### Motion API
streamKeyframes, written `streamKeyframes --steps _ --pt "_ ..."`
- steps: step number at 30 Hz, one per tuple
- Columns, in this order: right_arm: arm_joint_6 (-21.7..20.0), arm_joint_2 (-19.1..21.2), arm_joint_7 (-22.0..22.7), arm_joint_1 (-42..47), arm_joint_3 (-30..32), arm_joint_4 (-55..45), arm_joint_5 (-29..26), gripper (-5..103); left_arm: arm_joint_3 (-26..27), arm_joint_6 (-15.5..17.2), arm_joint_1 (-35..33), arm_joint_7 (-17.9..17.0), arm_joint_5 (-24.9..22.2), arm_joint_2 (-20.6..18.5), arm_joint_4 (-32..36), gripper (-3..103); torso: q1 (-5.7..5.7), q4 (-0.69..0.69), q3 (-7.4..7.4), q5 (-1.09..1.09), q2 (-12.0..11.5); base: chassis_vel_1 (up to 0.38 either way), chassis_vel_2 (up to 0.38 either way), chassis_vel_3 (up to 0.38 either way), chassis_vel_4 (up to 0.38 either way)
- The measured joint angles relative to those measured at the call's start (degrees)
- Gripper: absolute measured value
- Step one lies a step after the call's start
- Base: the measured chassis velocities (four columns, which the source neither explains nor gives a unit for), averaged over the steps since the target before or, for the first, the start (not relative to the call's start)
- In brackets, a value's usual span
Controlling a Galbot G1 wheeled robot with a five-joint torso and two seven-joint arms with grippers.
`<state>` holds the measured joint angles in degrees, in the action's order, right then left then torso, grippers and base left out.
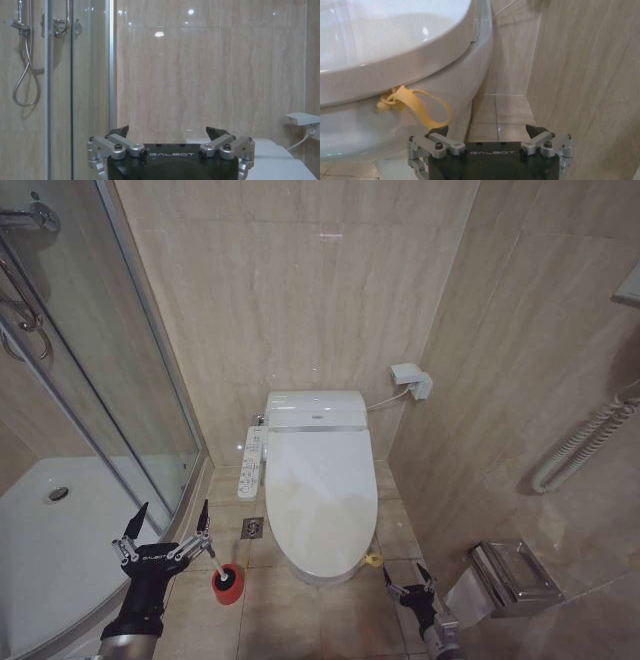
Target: Open the toilet lid, clean the toilet bowl with a toilet brush, close the toilet lid, and flush.
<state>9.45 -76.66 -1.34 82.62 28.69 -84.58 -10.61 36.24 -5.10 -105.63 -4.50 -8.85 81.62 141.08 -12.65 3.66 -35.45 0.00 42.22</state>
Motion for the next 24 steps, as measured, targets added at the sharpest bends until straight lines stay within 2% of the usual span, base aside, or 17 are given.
streamKeyframes --steps 12,24 --pt "-1.9 0.2 -0.3 1.3 -0.1 -4.1 -1.6 100 0.0 0.0 0.0 0.0 0.0 0.0 0.0 100 0.00 0.01 0.00 0.00 0.0 0.000 0.000 0.000 0.000" --pt "-2.2 -1.7 -0.3 -1.3 -1.2 -1.8 -1.7 100 0.0 0.0 0.0 0.0 0.0 0.0 0.0 100 0.00 0.00 0.00 0.00 0.0 0.000 0.000 0.000 0.000"
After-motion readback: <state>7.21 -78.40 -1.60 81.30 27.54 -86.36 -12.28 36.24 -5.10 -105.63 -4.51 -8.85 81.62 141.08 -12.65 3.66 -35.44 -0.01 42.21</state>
